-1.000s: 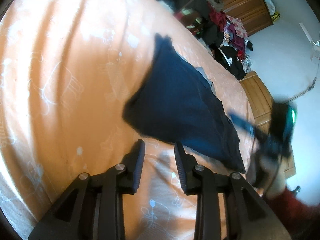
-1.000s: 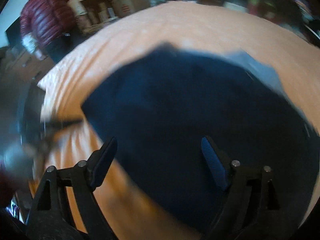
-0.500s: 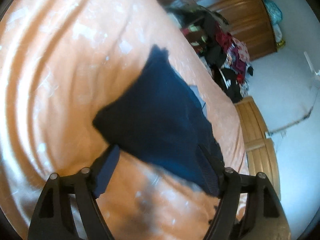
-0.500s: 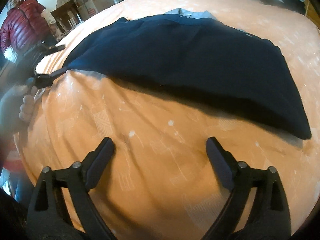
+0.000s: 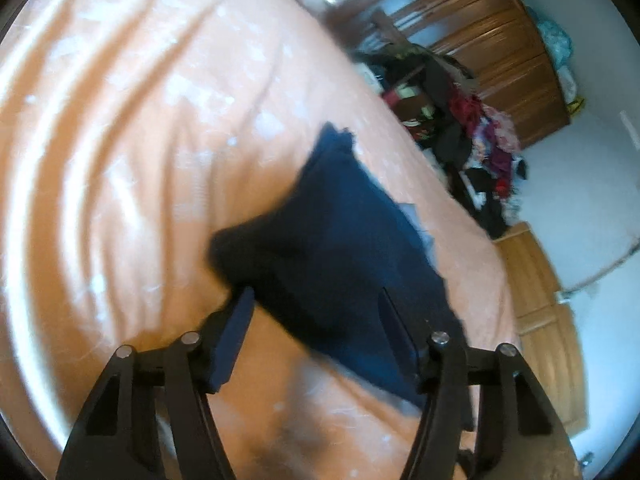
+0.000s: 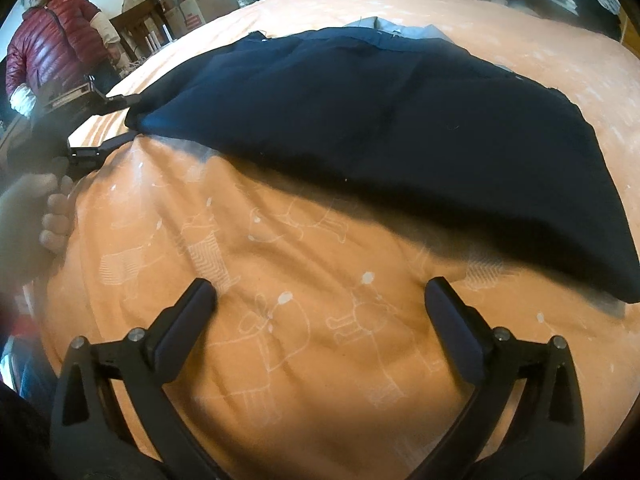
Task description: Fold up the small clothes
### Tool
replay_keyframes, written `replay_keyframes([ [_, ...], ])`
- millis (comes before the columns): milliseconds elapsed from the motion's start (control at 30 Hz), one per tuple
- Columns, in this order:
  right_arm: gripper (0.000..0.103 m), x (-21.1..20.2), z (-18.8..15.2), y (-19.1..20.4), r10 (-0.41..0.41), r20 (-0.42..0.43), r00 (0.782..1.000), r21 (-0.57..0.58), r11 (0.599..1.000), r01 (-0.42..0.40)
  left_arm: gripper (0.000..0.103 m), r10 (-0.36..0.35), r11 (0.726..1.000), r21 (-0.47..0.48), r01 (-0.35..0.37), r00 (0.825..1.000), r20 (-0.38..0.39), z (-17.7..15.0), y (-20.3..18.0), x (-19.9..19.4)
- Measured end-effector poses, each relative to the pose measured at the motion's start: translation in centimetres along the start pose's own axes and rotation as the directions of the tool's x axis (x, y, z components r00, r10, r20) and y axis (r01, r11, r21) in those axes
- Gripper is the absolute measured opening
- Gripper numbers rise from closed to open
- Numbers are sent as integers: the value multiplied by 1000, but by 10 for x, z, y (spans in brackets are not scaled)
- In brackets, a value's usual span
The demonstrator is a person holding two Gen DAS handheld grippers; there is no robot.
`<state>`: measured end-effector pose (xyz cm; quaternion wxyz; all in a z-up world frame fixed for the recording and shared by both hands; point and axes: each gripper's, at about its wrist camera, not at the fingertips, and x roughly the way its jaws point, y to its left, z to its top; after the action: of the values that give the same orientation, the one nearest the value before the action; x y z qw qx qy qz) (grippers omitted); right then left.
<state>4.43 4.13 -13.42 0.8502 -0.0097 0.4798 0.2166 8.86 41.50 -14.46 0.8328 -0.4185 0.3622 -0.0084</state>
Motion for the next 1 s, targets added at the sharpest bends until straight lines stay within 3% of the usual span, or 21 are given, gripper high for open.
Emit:
replay_keyframes([
  [133,103,2,-1,-1,8,17,1000,-2,1000,-8,66,-159,984,-96,150,983,-93,-15,-9,1],
  [167,103,3,-1,-1,9,20,1000,-2,1000,-9,68,-171,981,-109,160,979,-110,-20,-11,5],
  [400,103,3,-3,-3,20,31,999,0,1000,-20,69,-121,989,-100,110,987,-102,-11,-17,31],
  [567,103,2,-4,-4,25,36,999,-1,1000,-25,67,-66,994,-84,66,998,5,-1,-25,34],
  [633,103,2,-4,-5,29,38,999,1,1000,-30,67,-38,999,-35,40,998,52,3,-29,32],
  [833,103,2,-1,-4,20,15,1000,-2,1000,-20,70,-36,999,-25,39,995,94,6,-18,45],
  [933,103,3,4,-5,31,-25,999,1,1000,-31,87,-94,994,-54,98,993,76,18,-20,54],
  [967,103,3,5,-6,35,-40,999,3,999,-35,93,-82,995,-45,85,995,50,21,-25,58],
  [1000,103,3,5,-6,39,-54,998,2,999,-39,91,-50,998,-24,50,998,29,23,-32,59],
])
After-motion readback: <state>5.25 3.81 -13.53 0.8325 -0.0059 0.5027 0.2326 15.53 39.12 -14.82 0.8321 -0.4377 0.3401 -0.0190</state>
